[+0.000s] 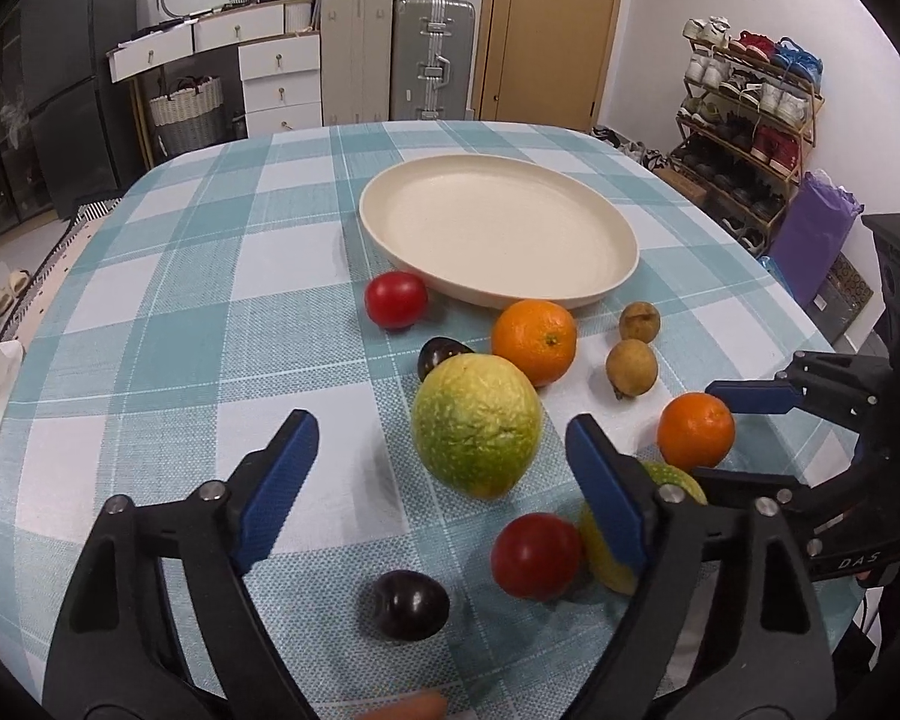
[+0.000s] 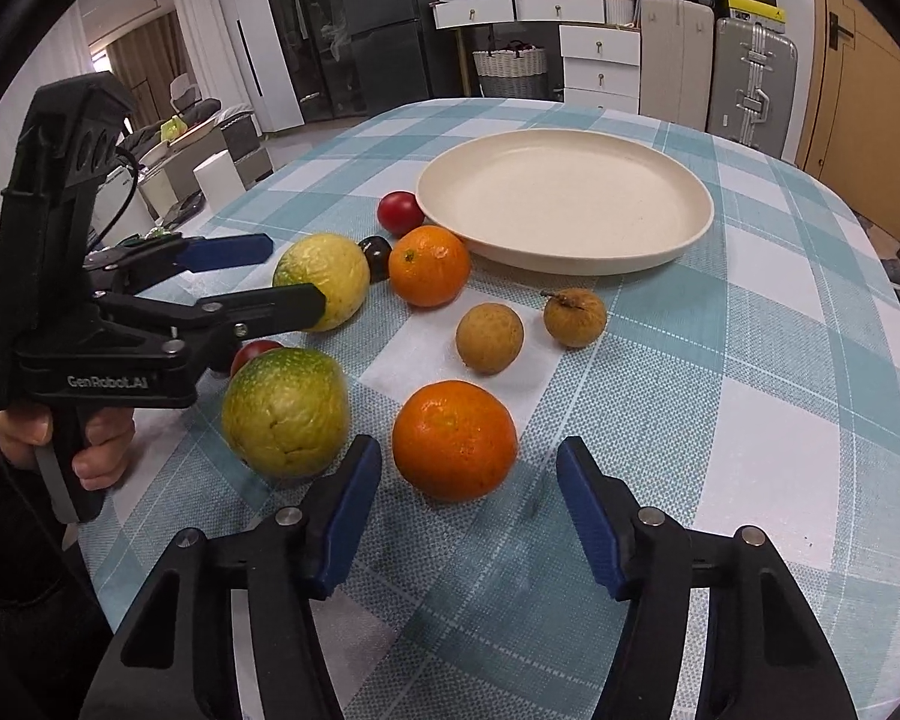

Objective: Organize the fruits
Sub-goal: 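Grasp the yellow-green citrus with the left gripper while the right gripper grasps an orange, then carry the yellow-green citrus with the left gripper while the right gripper carries the orange to the plate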

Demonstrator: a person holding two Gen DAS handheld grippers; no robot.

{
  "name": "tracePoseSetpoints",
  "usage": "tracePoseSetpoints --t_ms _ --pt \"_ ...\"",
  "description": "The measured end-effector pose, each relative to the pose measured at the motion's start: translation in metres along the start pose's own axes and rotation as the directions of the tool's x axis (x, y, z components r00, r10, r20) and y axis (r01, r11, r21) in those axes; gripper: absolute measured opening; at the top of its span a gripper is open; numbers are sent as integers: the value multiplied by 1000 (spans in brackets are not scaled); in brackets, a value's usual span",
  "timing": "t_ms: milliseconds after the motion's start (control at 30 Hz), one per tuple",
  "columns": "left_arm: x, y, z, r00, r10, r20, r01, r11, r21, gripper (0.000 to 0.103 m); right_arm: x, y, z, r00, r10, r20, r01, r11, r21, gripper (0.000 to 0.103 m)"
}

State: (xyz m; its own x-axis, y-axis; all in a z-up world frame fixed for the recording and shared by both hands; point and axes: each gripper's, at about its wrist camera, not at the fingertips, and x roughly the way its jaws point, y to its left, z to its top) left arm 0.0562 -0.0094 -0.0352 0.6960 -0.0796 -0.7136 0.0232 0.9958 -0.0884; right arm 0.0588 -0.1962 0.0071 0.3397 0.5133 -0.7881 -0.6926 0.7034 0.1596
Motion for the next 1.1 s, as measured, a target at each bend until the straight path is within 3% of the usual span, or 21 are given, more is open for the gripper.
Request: tracePoseSetpoints --t_ms 167,233,300,333,667,1100 --pt "10 0 3 999 -29 -31 29 1000 -6 73 1 3 2 1000 6 0 -6 1000 -16 56" --pt "11 -2 4 999 -41 -35 41 999 -1 66 1 3 1 1000 11 4 -11 1000 -17 53" --pt "13 -6 4 998 -55 -41 56 998 12 48 1 4 1 1000 14 5 -14 1000 -20 47" --pt "13 -7 3 997 -54 -48 55 998 17 46 1 3 2 1000 10 4 -10 1000 -20 46" --pt "7 -7 5 996 -85 -20 85 996 4 45 -1 4 1 1000 -5 12 5 999 -39 40" --pt "-12 1 25 995 -87 46 88 996 -28 45 -19 -14 20 993 -23 118 20 1000 24 40"
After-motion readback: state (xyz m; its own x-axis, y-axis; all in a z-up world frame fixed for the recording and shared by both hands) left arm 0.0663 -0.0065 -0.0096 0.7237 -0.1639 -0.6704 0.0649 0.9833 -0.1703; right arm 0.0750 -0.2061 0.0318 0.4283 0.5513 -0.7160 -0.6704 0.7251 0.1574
